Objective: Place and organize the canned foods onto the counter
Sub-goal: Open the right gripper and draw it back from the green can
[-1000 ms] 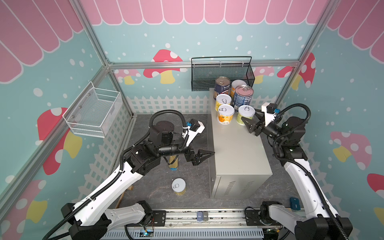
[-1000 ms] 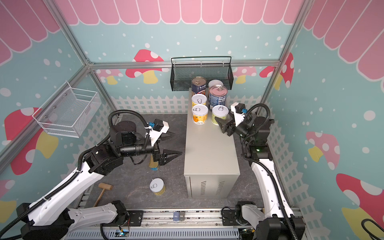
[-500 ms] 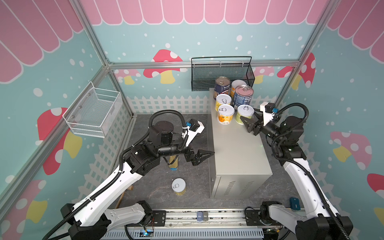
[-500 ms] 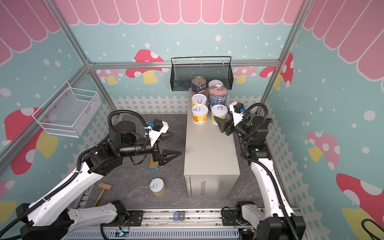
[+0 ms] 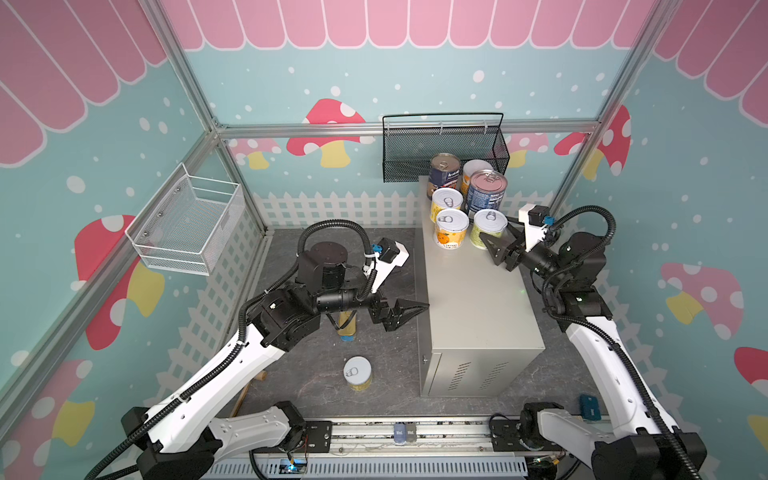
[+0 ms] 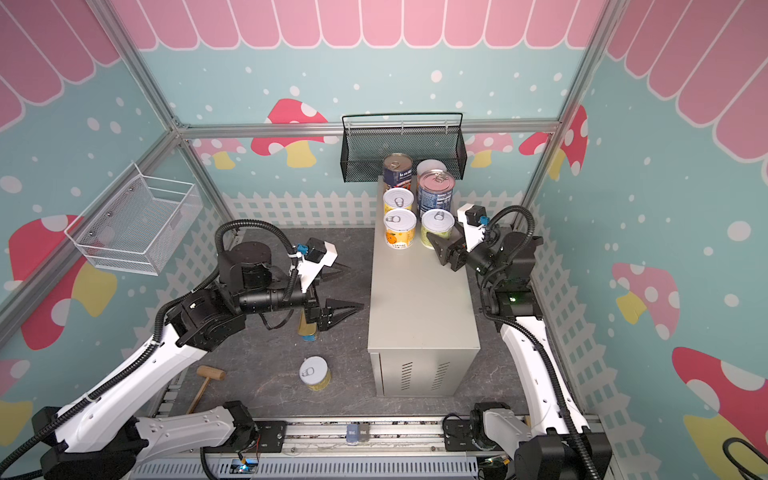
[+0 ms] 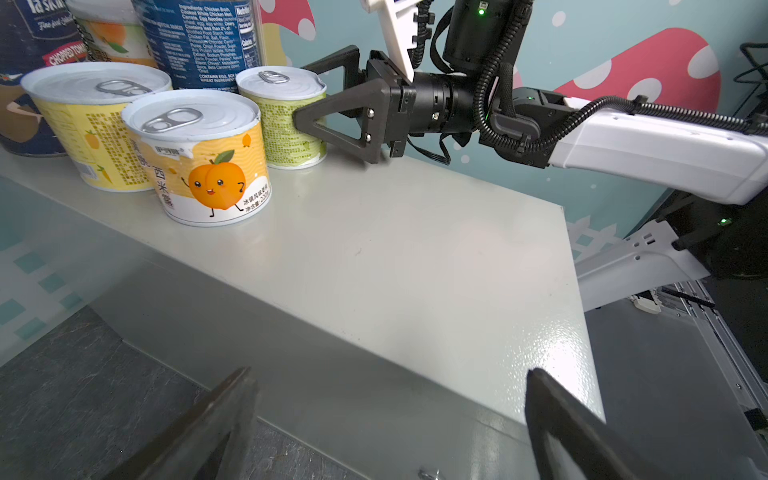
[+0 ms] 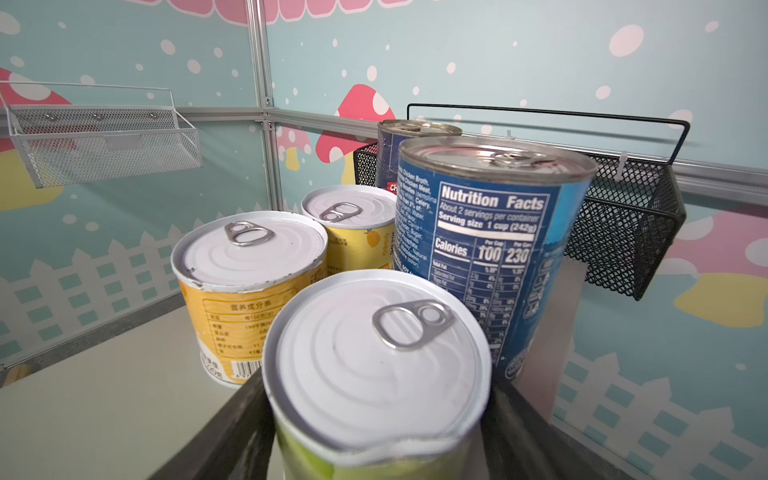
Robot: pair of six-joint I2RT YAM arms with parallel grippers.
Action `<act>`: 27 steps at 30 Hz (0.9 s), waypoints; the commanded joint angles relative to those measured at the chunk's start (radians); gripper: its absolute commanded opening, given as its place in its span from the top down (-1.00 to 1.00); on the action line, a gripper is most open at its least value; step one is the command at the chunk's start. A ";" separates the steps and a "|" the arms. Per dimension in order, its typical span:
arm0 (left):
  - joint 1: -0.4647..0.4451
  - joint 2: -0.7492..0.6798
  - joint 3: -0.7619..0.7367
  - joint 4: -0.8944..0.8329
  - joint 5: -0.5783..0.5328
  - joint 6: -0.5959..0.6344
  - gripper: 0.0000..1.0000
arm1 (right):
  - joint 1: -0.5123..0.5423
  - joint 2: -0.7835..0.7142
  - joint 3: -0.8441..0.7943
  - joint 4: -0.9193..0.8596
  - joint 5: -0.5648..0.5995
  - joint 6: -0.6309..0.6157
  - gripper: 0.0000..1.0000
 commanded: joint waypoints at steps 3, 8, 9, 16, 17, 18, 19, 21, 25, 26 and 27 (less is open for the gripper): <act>0.006 -0.011 0.015 0.003 -0.003 0.012 -0.98 | 0.011 0.003 -0.006 -0.099 -0.001 -0.022 -0.49; 0.006 -0.006 0.017 0.005 0.002 0.010 -0.98 | 0.010 -0.007 0.000 -0.113 0.024 -0.030 -0.75; 0.005 -0.006 0.017 0.005 0.002 0.009 -0.98 | 0.010 -0.010 0.001 -0.116 0.030 -0.032 -0.77; 0.004 -0.009 0.016 0.005 -0.002 0.009 -0.98 | 0.011 -0.052 0.018 -0.178 0.069 -0.056 -0.96; 0.004 -0.009 0.015 0.004 -0.002 0.010 -0.99 | 0.010 -0.064 0.025 -0.200 0.077 -0.063 -0.98; 0.004 -0.009 0.015 0.004 -0.004 0.010 -0.98 | 0.009 -0.076 0.033 -0.220 0.085 -0.069 -0.98; 0.004 -0.009 0.017 0.002 -0.003 0.010 -0.98 | 0.008 -0.089 0.043 -0.247 0.092 -0.077 -0.99; 0.004 -0.009 0.019 0.001 -0.004 0.011 -0.99 | 0.007 -0.114 0.065 -0.299 0.106 -0.093 -0.99; 0.005 -0.009 0.015 0.002 -0.002 0.009 -0.98 | 0.002 -0.163 0.113 -0.392 0.173 -0.107 -0.98; 0.004 -0.007 0.015 0.001 -0.001 0.008 -0.99 | -0.001 -0.170 0.127 -0.410 0.196 -0.108 -0.99; 0.004 -0.006 0.015 0.001 0.001 0.008 -0.98 | -0.004 -0.173 0.141 -0.423 0.217 -0.108 -0.99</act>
